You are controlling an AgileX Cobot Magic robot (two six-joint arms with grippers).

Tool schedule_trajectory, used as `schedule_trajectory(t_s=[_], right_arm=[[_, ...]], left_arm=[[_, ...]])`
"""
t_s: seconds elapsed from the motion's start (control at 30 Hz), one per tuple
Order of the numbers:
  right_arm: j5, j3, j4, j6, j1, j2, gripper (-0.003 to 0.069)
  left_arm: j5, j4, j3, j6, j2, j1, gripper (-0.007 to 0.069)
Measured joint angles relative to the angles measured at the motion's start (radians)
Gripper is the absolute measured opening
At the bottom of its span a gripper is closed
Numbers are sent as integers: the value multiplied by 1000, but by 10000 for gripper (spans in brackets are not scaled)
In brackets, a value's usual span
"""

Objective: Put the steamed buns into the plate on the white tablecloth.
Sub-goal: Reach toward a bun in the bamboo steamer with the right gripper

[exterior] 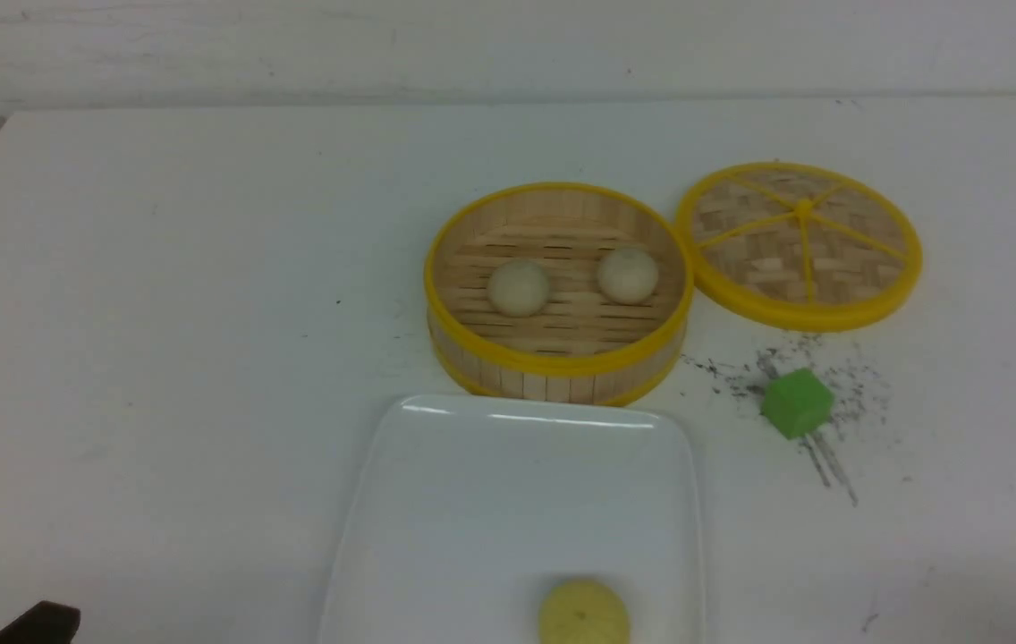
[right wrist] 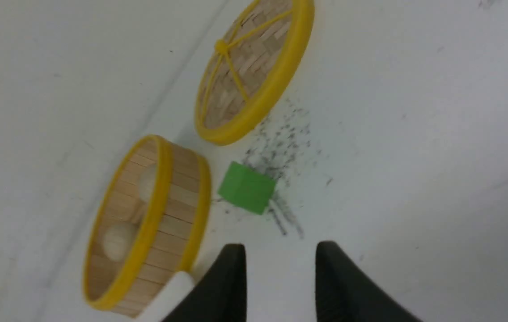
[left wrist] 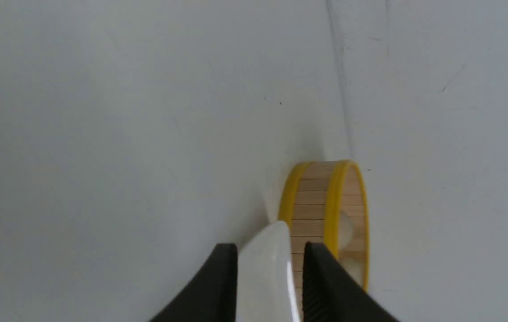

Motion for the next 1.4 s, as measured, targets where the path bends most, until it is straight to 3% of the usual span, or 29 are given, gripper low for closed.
schedule_trajectory(t_s=[0.17, 0.37, 0.57, 0.7, 0.73, 0.8, 0.83, 0.9, 1.0, 1.1, 1.13, 1.23, 1.4], right_arm=[[-9, 0, 54, 14, 0, 0, 240], [-29, -9, 57, -2, 0, 0, 240], [-32, -202, 0, -223, 0, 17, 157], [135, -493, -101, -495, 0, 180, 1], [157, -516, -105, -514, 0, 203, -4], [266, -606, -143, -569, 0, 316, -13], [377, -671, -169, -593, 0, 445, -11], [434, -698, -185, -599, 0, 522, -8], [581, -779, -188, -619, 0, 805, 0], [606, -843, -141, -673, 0, 976, 2], [606, -893, -91, -736, 0, 1098, 5], [638, -1017, 56, -890, 18, 1334, 25], [731, -1240, 165, -1023, 108, 1609, 87]], left_arm=[[-6, 8, 0, -18, 0, 0, 241], [-66, 154, 0, -25, 0, 0, 241], [-140, 236, -92, 80, 0, 0, 220], [-153, 325, -296, 206, 42, 0, 93], [-153, 325, -305, 206, 49, 0, 86], [-75, 343, -382, 242, 143, 0, 26], [56, 342, -439, 266, 241, 0, 6], [144, 333, -467, 285, 307, 0, 2], [451, 271, -555, 449, 547, 0, 2], [585, 204, -610, 600, 684, 0, 2], [648, 153, -647, 710, 772, 0, 2], [707, 10, -696, 905, 912, 0, 2], [714, -129, -706, 1031, 985, 0, 2]])
